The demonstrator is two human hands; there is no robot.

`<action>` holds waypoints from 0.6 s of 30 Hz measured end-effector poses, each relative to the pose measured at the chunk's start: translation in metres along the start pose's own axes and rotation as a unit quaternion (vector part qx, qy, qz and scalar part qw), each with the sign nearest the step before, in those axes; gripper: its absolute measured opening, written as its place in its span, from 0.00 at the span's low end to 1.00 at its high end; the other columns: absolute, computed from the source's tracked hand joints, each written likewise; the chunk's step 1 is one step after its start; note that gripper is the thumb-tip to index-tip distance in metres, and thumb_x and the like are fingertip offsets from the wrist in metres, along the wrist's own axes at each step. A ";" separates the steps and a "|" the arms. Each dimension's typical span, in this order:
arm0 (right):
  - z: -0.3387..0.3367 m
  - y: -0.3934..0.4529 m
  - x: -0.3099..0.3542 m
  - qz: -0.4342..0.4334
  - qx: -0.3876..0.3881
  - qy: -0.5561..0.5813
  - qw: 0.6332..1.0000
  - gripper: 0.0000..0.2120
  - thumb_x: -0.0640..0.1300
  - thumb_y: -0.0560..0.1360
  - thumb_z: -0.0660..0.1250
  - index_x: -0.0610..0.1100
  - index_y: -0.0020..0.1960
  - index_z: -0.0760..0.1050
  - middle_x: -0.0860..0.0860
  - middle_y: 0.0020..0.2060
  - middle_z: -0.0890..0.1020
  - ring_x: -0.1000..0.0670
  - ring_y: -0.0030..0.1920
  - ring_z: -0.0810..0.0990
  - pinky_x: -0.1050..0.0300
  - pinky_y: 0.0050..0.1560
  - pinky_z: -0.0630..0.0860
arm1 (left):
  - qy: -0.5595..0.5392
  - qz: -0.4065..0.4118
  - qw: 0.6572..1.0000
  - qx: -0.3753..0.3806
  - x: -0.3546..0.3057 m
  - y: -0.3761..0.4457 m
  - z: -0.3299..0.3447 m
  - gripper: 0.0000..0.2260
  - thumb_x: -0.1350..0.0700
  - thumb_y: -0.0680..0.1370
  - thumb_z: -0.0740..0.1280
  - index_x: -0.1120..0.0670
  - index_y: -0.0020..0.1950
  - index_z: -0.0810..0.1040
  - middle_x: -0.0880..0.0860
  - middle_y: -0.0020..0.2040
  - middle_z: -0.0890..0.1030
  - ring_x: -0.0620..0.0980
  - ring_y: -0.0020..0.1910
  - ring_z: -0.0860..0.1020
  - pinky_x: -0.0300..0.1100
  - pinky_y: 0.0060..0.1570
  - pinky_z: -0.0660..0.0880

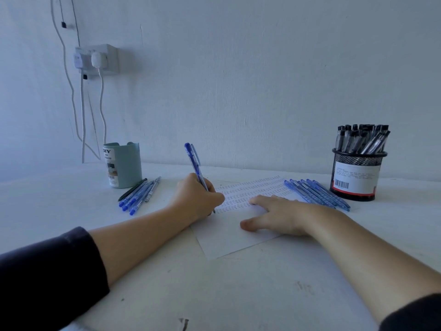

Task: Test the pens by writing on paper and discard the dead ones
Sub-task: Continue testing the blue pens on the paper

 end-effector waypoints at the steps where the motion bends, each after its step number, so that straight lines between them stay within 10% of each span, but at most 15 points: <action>1: 0.000 0.000 0.000 0.001 0.001 -0.001 1.000 0.39 0.69 0.69 0.62 0.61 0.75 0.53 0.50 0.77 0.52 0.47 0.77 0.50 0.44 0.75 0.49 | 0.002 0.001 1.000 0.003 0.000 0.000 0.000 0.06 0.61 0.68 0.68 0.57 0.31 0.74 0.53 0.25 0.75 0.44 0.20 0.69 0.35 0.28 0.69; 18: -0.004 -0.002 0.004 -0.022 -0.020 0.018 0.999 0.37 0.66 0.70 0.66 0.58 0.74 0.59 0.51 0.75 0.60 0.47 0.74 0.59 0.48 0.73 0.56 | -0.294 -0.089 0.944 -0.118 0.003 0.027 -0.039 0.09 0.61 0.78 0.59 0.57 0.38 0.71 0.53 0.33 0.74 0.49 0.31 0.71 0.41 0.32 0.70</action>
Point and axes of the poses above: each hand's wrist, its own y-axis towards the middle knuckle, its own z-axis out of the palm, x = y × z, the point moved 7 cm from there along y, towards the middle knuckle
